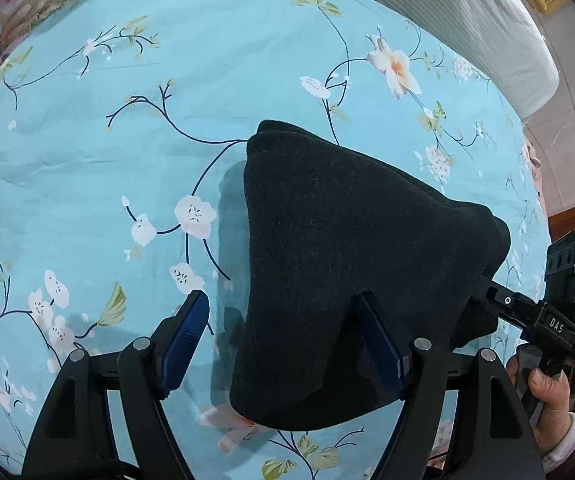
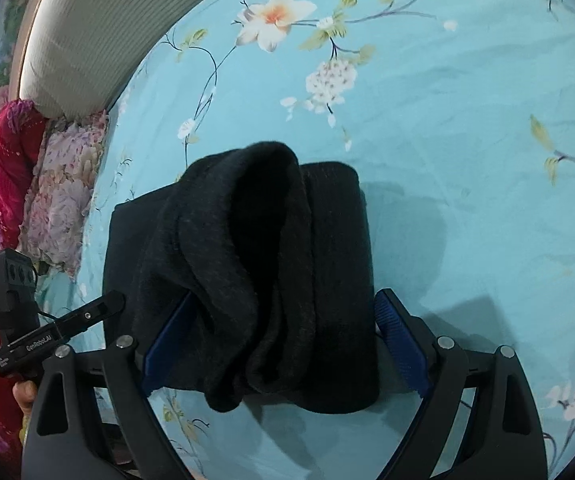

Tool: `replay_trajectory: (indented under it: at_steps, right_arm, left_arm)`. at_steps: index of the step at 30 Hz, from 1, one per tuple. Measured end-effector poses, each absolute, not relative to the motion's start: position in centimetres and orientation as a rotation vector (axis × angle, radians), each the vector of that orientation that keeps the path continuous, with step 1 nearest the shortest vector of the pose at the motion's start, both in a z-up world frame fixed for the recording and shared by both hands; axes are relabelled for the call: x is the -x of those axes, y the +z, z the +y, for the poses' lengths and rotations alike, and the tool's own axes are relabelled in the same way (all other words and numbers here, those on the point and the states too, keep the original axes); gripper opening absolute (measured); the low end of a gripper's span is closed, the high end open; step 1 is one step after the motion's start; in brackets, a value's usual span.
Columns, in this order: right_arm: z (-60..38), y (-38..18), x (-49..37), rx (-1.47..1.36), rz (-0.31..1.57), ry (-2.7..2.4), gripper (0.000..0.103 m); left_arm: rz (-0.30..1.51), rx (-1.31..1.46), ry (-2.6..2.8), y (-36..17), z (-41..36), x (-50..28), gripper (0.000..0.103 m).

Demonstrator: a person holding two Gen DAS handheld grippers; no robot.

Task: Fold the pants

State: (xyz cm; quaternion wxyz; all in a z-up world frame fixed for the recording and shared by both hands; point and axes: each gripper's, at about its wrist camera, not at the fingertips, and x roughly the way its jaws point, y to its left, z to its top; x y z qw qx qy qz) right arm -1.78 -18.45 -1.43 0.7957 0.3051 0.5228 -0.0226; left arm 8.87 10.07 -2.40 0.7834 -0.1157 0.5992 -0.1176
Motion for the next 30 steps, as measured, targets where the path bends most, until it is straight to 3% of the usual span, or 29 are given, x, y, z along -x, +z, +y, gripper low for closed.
replay_trajectory:
  at_steps: [1,3,5,8,18,23,24,30]
  right_arm:
    - [-18.5,-1.5,1.9,-0.668,1.119,-0.045,0.089]
    - [-18.5,-1.5,2.1,-0.666,1.108,-0.03,0.068]
    - [-19.1,-1.6,2.5,-0.671,1.104,-0.019,0.055]
    - [-20.5,-2.1,3.2,-0.737,1.085,0.02,0.046]
    - [-21.3,-2.8,3.7,-0.791,1.062,0.095,0.045]
    - [-21.4,-2.9,3.9,-0.776,1.056,0.102,0.046]
    - [-21.4,-2.9,3.9,-0.773,1.055,0.103,0.046]
    - [-21.0,-2.6,3.9,-0.745,1.055,0.102,0.046]
  left_arm:
    - [1.295,0.248,-0.254,-2.4,10.0,-8.9,0.077]
    - [1.299,0.248,-0.255,-2.4,9.9,-9.0,0.078]
    - [1.304,0.249,-0.26,-2.4,9.7,-9.1,0.078]
    - [1.31,0.242,-0.269,-2.5,9.2,-9.3,0.08]
    - [1.342,0.317,-0.288,-5.3,9.3,-10.2,0.081]
    - [1.354,0.379,-0.326,-6.7,9.5,-10.7,0.066]
    - [1.355,0.39,-0.345,-6.8,9.4,-10.8,0.057]
    - [1.335,0.37,-0.359,-5.8,8.8,-10.6,0.041]
